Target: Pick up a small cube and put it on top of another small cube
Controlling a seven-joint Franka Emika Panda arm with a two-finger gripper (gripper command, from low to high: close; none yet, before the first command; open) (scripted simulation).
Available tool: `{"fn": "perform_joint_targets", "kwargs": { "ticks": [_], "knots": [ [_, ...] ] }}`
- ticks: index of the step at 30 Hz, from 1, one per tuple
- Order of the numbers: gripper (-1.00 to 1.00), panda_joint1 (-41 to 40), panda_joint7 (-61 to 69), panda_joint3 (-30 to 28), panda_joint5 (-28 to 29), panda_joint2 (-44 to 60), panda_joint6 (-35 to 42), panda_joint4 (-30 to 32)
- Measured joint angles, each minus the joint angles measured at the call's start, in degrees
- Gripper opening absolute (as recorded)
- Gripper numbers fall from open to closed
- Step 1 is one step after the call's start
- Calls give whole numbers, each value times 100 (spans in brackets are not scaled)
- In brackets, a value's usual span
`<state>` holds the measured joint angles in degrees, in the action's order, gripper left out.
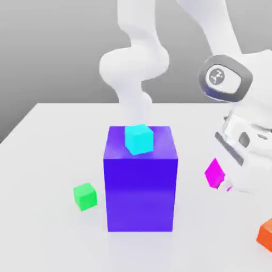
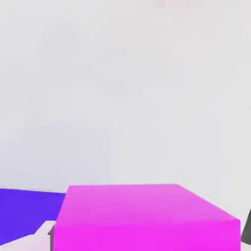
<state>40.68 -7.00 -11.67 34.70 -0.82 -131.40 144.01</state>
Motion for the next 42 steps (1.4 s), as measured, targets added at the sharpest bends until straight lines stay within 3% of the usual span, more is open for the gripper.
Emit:
{"fn": "perform_joint_targets", "kwargs": {
  "ticks": [6,16,28,34,42],
  "knots": [
    [-100,-479,-1020,-193,1314,-205,795,-391],
    [-100,-1737,-1662,-878,2788,-811,1154,-286],
    [-100,-2381,1106,-2840,1098,-1743,-645,1587],
    [-100,-2682,2225,-3938,608,-2455,-1410,2498],
    [-100,-1605,2943,-5013,-289,-1646,-2490,2634]
  ]
}}
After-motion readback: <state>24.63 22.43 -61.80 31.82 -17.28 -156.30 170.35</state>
